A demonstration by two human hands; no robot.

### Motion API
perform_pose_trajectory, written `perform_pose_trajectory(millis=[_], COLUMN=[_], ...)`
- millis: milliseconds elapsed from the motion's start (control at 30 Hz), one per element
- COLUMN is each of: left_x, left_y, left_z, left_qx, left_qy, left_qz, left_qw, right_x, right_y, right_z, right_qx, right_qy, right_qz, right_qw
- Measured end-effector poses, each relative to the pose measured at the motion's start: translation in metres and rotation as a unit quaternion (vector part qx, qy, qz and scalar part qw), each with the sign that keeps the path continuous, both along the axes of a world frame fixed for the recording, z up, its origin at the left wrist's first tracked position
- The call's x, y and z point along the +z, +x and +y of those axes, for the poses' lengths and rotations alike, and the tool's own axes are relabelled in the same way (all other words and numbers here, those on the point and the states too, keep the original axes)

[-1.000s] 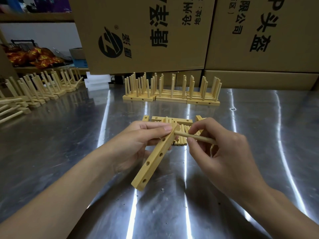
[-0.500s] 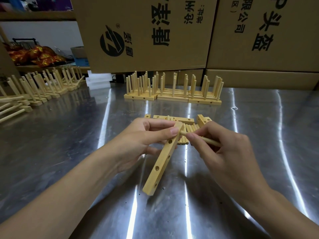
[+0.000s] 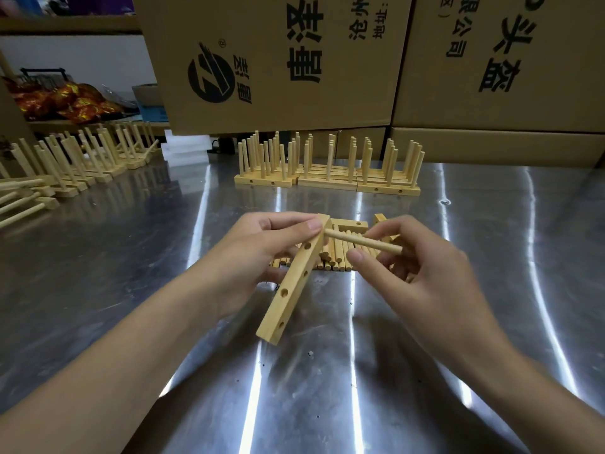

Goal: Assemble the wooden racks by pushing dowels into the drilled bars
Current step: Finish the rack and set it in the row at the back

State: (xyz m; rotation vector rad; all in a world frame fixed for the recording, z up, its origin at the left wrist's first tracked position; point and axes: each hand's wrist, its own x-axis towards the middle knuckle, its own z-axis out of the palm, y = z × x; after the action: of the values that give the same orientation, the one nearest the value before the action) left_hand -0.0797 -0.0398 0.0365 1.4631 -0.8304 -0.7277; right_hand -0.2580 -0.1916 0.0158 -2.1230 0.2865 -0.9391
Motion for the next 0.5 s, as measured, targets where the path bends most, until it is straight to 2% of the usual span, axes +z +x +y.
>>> perform_pose_trajectory(millis=[100, 233, 267, 333, 400, 467, 500], left_x=[-0.0016, -0.0014, -0.0008, 0.0001, 0.0004, 0.0013, 0.002], left_y=[0.0009, -0.0006, -0.0008, -0.0012, -0.0011, -0.0005, 0.0001], left_z=[0.0004, 0.0006, 0.0011, 0.0022, 0.0026, 0.0032, 0.0035], left_qx=[0.011, -0.007, -0.01, -0.009, -0.01, -0.008, -0.004], left_qy=[0.012, -0.008, -0.014, -0.016, -0.009, -0.004, -0.003], left_qz=[0.012, 0.005, 0.001, -0.011, -0.028, -0.037, -0.039], left_qw=[1.0, 1.0, 1.0, 1.0, 1.0, 0.999, 0.999], right_x=[0.0011, -0.0026, -0.002, -0.0011, 0.0009, 0.0027, 0.0031], right_y=[-0.0013, -0.0008, -0.0001, 0.0029, 0.0048, 0.0053, 0.0048], right_z=[0.0019, 0.0011, 0.0016, 0.0028, 0.0029, 0.0015, 0.0012], right_qx=[-0.037, -0.044, -0.035, 0.007, 0.049, 0.066, 0.065], right_qy=[-0.09, -0.086, -0.053, 0.1, 0.251, 0.289, 0.263], right_qz=[0.002, -0.005, 0.004, 0.025, 0.047, 0.071, 0.08], right_qw=[0.995, 0.995, 0.998, 0.995, 0.966, 0.952, 0.959])
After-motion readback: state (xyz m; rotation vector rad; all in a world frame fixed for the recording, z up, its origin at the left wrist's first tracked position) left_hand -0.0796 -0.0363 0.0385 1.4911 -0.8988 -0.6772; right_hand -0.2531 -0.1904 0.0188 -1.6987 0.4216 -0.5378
